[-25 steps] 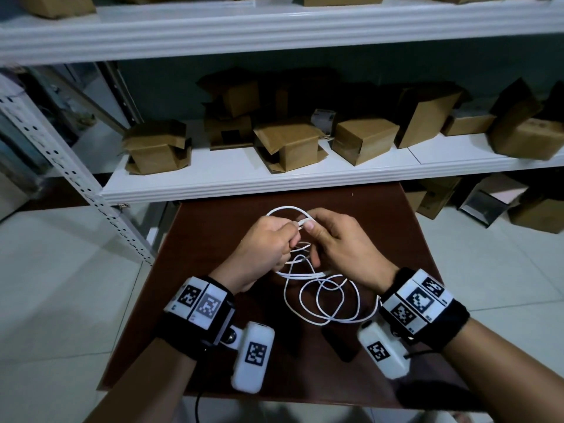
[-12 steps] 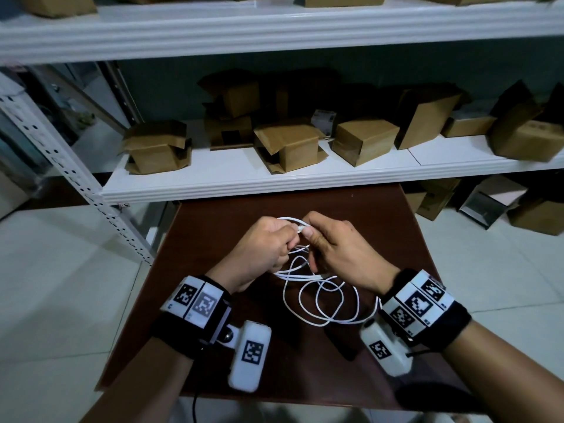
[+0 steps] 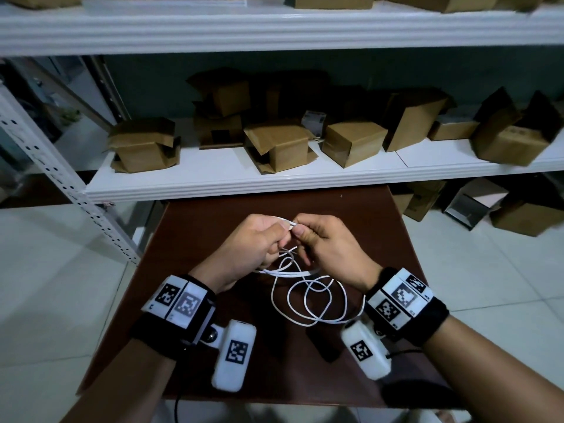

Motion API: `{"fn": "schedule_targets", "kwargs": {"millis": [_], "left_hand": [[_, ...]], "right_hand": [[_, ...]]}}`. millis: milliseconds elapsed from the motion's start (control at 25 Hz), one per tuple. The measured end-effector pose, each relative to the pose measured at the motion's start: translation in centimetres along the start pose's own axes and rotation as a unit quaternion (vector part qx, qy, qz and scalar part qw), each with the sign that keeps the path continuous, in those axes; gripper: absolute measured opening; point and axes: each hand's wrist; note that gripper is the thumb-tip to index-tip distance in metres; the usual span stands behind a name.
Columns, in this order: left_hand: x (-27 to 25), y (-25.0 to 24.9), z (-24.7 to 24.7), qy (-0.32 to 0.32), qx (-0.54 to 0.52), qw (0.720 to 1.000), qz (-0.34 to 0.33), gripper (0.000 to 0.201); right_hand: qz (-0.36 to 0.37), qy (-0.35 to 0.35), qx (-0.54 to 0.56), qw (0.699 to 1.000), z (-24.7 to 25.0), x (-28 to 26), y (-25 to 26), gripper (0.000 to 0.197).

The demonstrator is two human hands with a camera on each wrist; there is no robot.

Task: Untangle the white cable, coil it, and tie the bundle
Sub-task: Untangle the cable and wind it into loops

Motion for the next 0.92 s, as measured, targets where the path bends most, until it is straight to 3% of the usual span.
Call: {"fn": "schedule_targets", "kwargs": {"millis": [80,240,400,560,760,840,920], "left_hand": [[0.0,0.1,0.2,-0.003,0.003,1.000,-0.006,0.037],[0.1,-0.1,0.8,-0.007,-0.005,1.000,-0.018,0.040],[-0.1,-0.1,1.2,0.000,-0.002,1.000,-0.025,0.035],[-0.1,0.3,0.8,0.006,0.014,0.999,-0.030,0.035],[0.6,1.0,0.2,-0.037,0.022,0.999,-0.017,0.041],[0.7,1.1,0.2,-0.057,0.041,0.997,-0.028,0.034],[0.3,1.0,0.4,-0.092,0.114,0.985,-0.087,0.018]], "right_hand": [[-0.016,0.013,0.018,1.000,-0.1,0.0,0.1,0.036],[-0.057,0.065,0.165,0.982,-0.4,0.2,0.7,0.032],[-0.069,0.083,0.211,0.971,-0.4,0.5,1.0,0.035],[-0.064,0.040,0.112,0.991,-0.4,0.2,0.4,0.034],[-0.068,-0.034,0.021,0.997,-0.2,0.4,0.4,0.032],[-0.069,-0.053,-0.023,0.996,-0.1,0.5,0.5,0.035],[-0.076,-0.065,-0.046,0.994,-0.2,0.6,0.3,0.037]]}}
Point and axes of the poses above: each hand's wrist, its own x-axis towards the middle knuckle, its own z-axis out of the back of the hand, y = z × x, and after that the axes turned 13 degrees about -x, right-handed
